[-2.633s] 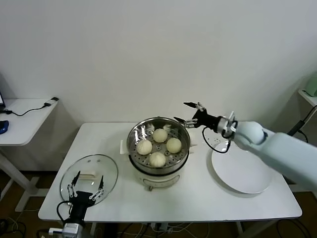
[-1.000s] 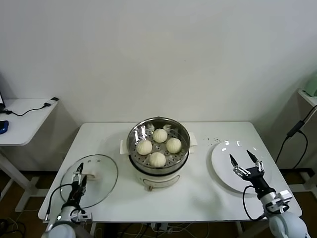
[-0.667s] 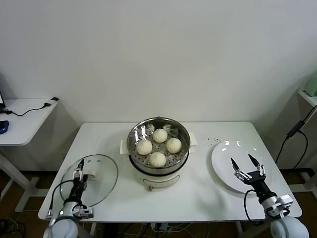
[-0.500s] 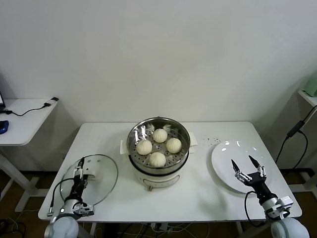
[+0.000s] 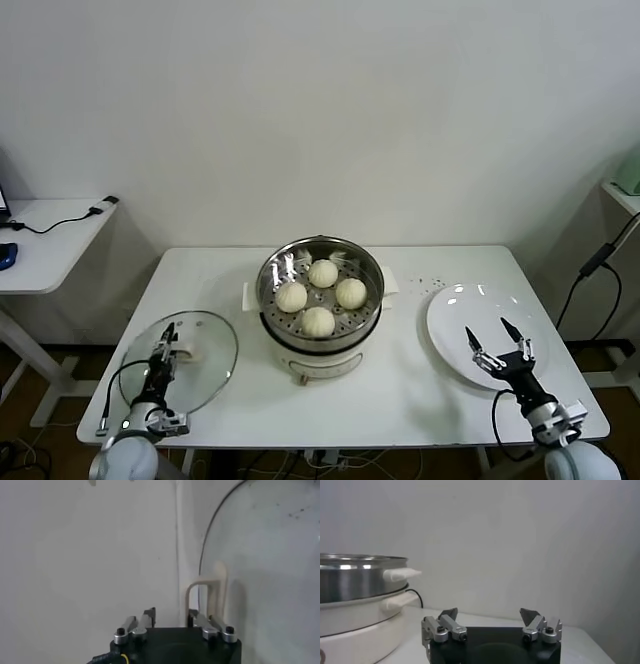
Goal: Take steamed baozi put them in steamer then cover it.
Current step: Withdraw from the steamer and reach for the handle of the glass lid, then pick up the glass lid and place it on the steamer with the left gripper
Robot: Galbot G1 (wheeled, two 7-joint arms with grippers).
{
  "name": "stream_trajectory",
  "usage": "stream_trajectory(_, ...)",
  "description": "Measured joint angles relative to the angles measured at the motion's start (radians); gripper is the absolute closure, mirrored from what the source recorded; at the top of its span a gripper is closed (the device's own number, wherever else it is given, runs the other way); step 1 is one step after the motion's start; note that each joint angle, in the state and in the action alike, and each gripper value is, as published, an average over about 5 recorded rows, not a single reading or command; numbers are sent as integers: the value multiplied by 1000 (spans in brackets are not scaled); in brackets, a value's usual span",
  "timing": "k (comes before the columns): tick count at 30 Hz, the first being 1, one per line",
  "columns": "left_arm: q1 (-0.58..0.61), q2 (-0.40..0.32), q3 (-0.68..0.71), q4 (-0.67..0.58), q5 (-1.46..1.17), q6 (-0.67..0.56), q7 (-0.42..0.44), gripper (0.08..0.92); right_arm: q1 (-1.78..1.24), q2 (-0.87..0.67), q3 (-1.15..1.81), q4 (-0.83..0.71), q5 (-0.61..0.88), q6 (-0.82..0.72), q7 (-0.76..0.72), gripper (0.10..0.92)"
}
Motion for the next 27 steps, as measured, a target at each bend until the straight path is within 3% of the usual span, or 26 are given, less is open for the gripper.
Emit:
stream_trajectory(10,18,12,6,-35,-39,3,9,842,11,4,6,-16,-14,4,-2,203)
stream_trajectory(18,67,43,18,-153,-89,55,41,850,24,0,7,-24,-21,3,-1,203)
stream_trajectory(27,142,113,38,-352,-112,209,82,850,47,-7,1,-37,-32,-5,8,203)
